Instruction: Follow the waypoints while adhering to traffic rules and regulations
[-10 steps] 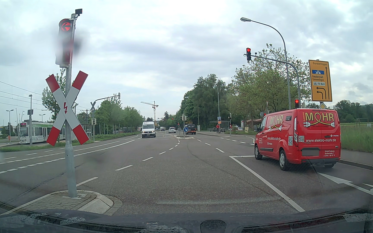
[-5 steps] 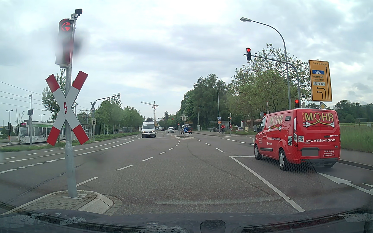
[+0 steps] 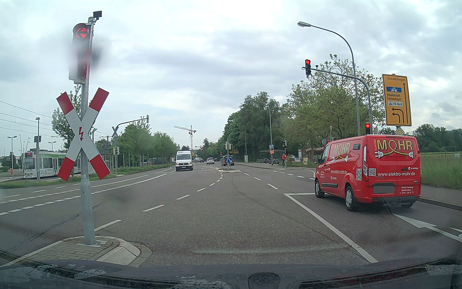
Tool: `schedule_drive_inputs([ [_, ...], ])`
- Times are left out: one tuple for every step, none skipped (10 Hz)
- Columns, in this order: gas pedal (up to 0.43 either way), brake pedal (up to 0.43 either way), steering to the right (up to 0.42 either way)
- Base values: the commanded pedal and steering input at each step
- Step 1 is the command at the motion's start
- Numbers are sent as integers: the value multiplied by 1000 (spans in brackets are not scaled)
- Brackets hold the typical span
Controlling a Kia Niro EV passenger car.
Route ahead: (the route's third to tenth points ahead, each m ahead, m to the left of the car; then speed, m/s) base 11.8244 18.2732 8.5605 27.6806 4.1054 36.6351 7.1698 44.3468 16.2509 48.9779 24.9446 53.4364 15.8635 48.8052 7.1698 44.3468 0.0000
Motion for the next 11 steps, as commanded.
schedule_drive_inputs([
  [0, 201, 12],
  [0, 201, 12],
  [0, 201, 12],
  [0, 201, 12],
  [0, 201, 12],
  [0, 201, 12],
  [0, 201, 12],
  [0, 201, 12],
  [0, 201, 12],
  [0, 183, 12],
  [0, 67, 12],
])
